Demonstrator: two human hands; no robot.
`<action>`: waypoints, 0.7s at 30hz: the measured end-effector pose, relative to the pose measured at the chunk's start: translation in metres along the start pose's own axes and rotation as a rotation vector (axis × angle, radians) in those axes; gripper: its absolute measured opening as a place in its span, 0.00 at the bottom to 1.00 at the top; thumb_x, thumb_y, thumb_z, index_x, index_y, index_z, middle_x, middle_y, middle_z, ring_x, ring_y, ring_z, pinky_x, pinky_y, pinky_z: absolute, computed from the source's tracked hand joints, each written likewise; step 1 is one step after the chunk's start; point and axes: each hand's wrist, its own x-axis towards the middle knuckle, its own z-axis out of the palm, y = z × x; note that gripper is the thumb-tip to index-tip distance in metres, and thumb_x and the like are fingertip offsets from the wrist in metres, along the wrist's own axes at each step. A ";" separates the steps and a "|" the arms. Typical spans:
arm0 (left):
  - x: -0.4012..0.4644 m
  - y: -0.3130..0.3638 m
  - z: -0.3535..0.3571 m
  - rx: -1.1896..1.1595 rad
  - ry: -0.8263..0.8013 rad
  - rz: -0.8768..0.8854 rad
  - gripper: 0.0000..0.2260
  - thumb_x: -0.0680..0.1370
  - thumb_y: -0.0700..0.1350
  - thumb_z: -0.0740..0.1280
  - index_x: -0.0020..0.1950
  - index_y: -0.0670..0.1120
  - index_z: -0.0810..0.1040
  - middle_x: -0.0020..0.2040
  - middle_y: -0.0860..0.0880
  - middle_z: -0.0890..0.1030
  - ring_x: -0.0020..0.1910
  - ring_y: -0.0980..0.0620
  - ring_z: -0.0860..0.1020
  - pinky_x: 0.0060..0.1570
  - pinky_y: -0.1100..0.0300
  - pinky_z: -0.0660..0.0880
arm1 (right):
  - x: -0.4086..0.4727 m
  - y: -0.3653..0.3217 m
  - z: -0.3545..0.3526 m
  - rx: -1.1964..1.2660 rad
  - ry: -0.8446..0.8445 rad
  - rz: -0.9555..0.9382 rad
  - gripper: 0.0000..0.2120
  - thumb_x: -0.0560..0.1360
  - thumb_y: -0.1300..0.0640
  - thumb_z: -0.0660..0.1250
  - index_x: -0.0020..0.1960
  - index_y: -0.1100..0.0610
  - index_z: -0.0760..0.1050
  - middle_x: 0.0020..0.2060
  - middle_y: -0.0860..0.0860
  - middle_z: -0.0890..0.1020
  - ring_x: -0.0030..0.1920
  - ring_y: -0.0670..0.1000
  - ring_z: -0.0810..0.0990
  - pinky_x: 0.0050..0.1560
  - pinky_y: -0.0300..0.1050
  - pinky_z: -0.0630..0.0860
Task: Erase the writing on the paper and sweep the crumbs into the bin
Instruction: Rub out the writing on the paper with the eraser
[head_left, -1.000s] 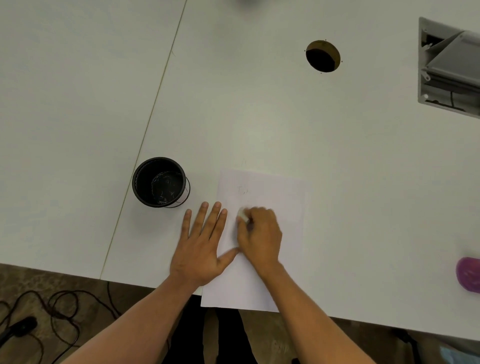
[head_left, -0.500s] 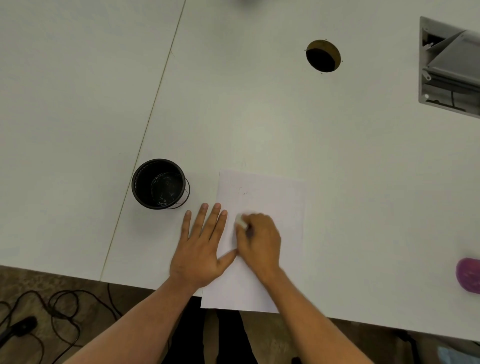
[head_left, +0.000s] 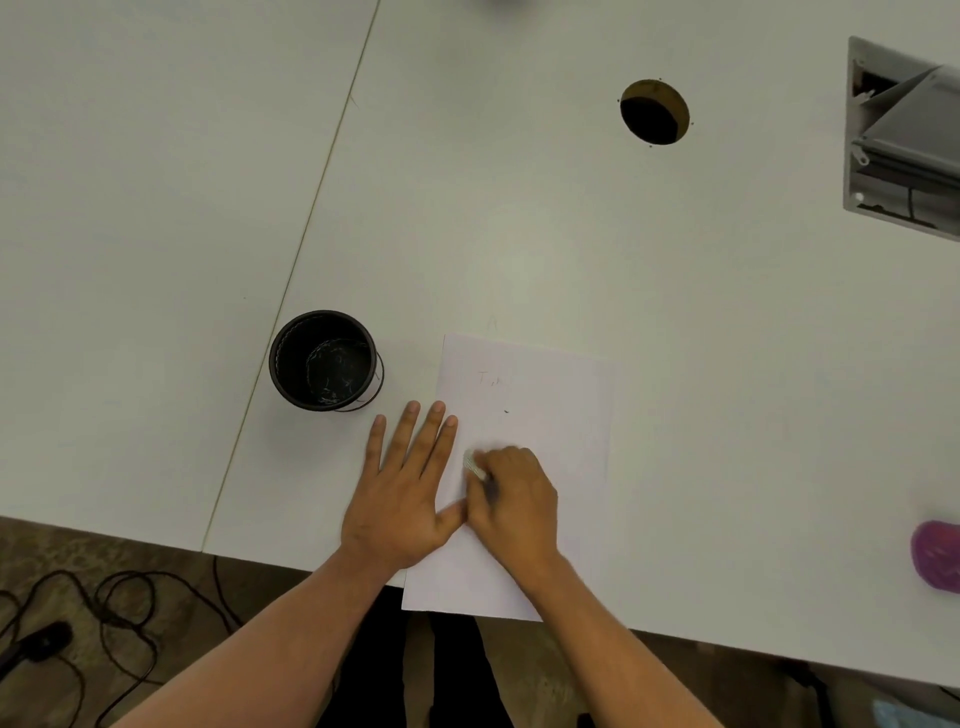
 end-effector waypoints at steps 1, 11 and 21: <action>0.000 0.000 0.000 0.001 0.006 0.001 0.37 0.80 0.67 0.50 0.81 0.43 0.54 0.82 0.43 0.53 0.81 0.41 0.50 0.75 0.33 0.54 | 0.002 0.003 -0.002 -0.006 -0.011 -0.013 0.05 0.71 0.60 0.72 0.46 0.57 0.80 0.38 0.50 0.81 0.41 0.49 0.76 0.38 0.37 0.69; 0.000 0.001 0.001 0.003 0.056 0.002 0.38 0.80 0.68 0.52 0.81 0.43 0.55 0.82 0.44 0.54 0.81 0.42 0.51 0.76 0.34 0.53 | 0.038 0.010 -0.007 0.041 0.147 0.105 0.02 0.72 0.61 0.70 0.44 0.58 0.78 0.37 0.51 0.80 0.38 0.50 0.76 0.36 0.40 0.68; 0.000 0.002 0.000 0.019 0.046 -0.014 0.38 0.80 0.68 0.52 0.81 0.44 0.53 0.82 0.44 0.53 0.81 0.42 0.50 0.77 0.35 0.52 | 0.077 0.033 -0.021 0.122 0.174 0.176 0.03 0.71 0.57 0.69 0.43 0.57 0.78 0.36 0.49 0.81 0.35 0.49 0.76 0.36 0.44 0.73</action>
